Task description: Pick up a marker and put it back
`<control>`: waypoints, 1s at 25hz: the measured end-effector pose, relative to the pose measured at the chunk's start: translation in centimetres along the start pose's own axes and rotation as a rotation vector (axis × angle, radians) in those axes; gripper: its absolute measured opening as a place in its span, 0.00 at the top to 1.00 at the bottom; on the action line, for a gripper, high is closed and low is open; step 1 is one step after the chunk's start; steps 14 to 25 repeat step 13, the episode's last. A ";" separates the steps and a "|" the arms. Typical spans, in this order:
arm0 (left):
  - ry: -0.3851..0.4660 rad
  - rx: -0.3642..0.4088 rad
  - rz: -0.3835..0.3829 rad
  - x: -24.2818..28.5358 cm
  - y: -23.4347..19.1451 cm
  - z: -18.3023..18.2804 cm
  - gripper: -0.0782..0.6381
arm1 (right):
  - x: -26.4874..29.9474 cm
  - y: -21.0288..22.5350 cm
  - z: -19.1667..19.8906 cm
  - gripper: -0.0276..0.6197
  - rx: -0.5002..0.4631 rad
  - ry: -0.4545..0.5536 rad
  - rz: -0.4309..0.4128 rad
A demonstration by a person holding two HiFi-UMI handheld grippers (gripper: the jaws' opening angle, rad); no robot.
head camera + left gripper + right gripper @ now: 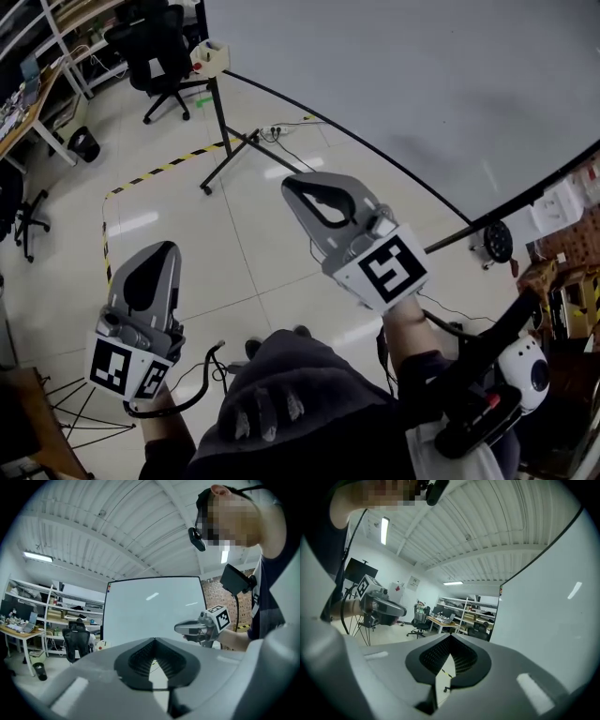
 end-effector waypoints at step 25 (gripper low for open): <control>0.018 -0.001 -0.002 -6.6 -5.1 -0.9 0.88 | 5.3 -5.6 -3.8 0.95 -0.037 0.000 -0.031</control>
Point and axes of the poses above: the fingertips, and each gripper's own axes: x forward along the fingers, y to its right, z out of its underside, the point moved 6 cm from there along -x, backward along the fingers, and after that the axes turned 11 degrees about -x, right-handed, at the moved point
